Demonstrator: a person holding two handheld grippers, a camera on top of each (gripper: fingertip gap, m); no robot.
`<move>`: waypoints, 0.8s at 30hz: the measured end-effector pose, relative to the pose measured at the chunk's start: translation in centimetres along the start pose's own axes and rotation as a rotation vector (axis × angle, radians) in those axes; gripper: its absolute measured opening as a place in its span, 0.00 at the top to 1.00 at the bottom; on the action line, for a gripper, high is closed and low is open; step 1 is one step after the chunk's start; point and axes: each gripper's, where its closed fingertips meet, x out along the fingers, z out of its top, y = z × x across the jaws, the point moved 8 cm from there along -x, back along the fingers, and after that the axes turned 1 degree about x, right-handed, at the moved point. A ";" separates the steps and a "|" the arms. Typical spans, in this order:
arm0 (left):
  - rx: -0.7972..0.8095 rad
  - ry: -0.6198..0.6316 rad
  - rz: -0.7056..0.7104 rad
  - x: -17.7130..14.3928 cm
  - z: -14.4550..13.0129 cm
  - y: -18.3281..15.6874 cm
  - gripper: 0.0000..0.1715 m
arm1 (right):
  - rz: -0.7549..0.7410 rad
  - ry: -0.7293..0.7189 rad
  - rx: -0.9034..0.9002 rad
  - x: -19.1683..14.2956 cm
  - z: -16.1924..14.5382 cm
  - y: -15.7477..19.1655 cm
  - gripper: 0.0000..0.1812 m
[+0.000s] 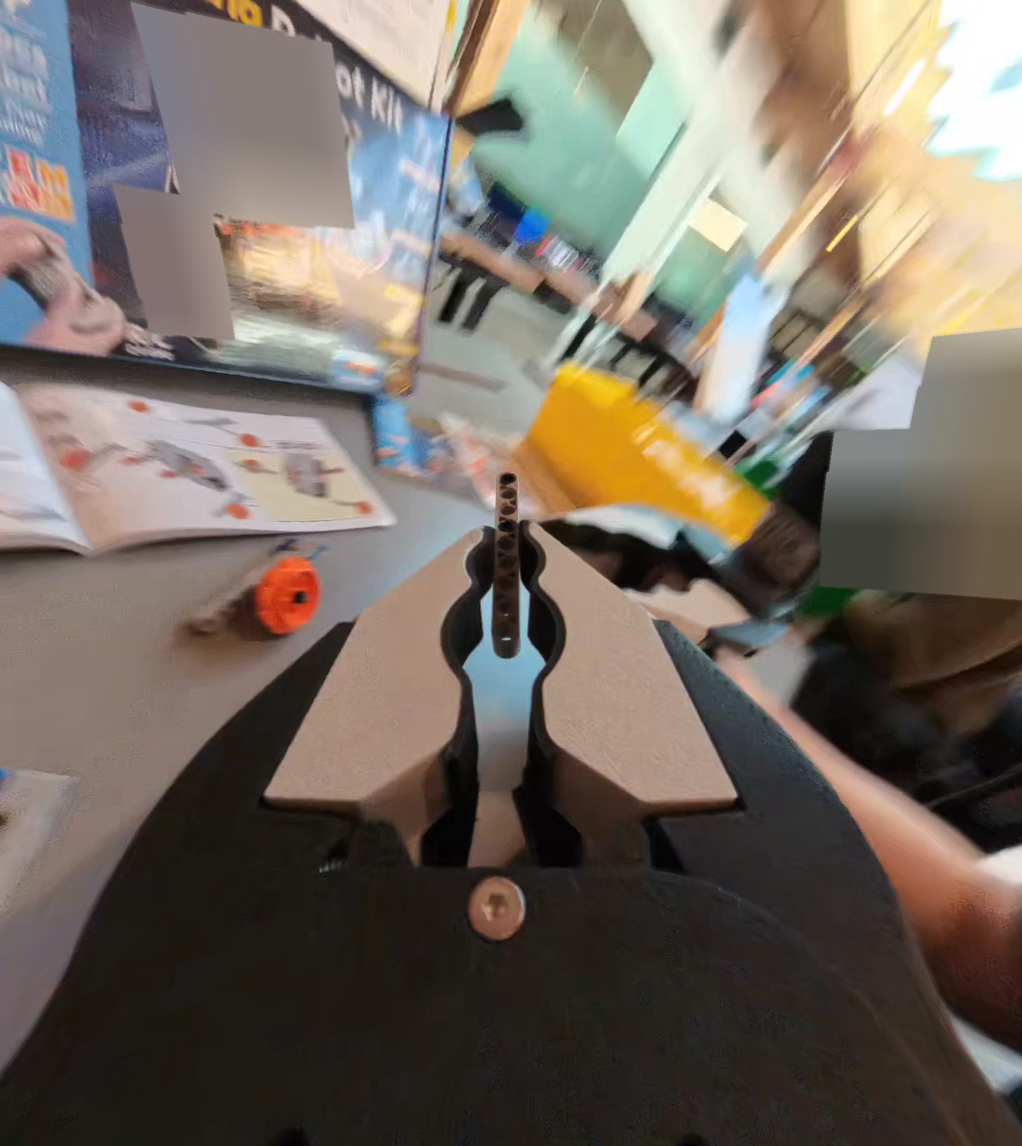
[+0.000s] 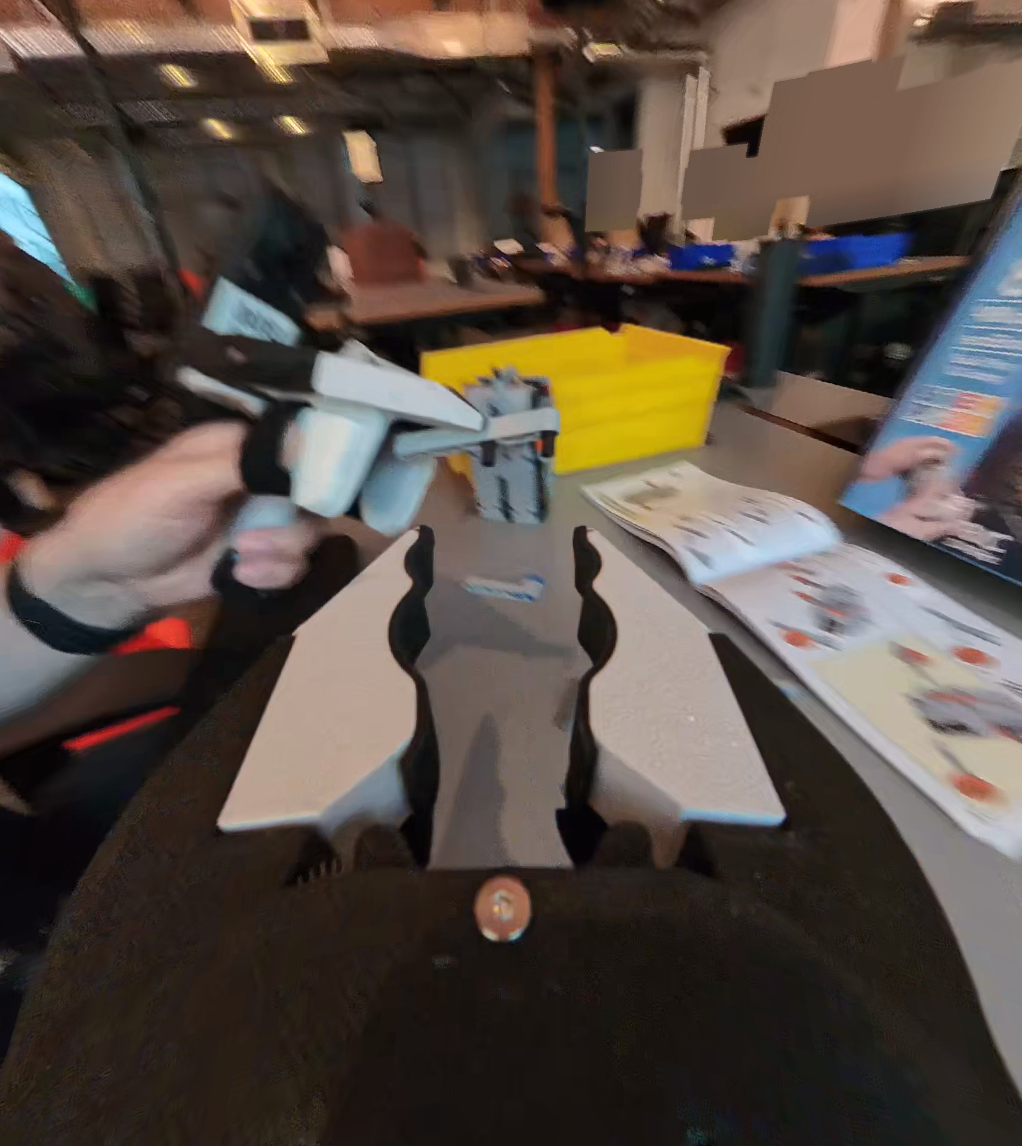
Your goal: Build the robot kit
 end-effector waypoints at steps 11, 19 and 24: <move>-0.423 -0.148 -0.195 -4.8 -2.9 2.6 0.97 | -0.038 0.058 -0.156 5.3 0.4 3.0 0.87; -0.465 -0.071 -0.284 -5.0 -3.2 3.1 0.97 | -0.054 0.160 -0.302 5.9 0.4 3.2 0.99; -0.397 0.086 -0.361 -4.8 -2.2 3.9 0.93 | 0.019 0.234 -0.386 6.2 0.8 3.0 0.99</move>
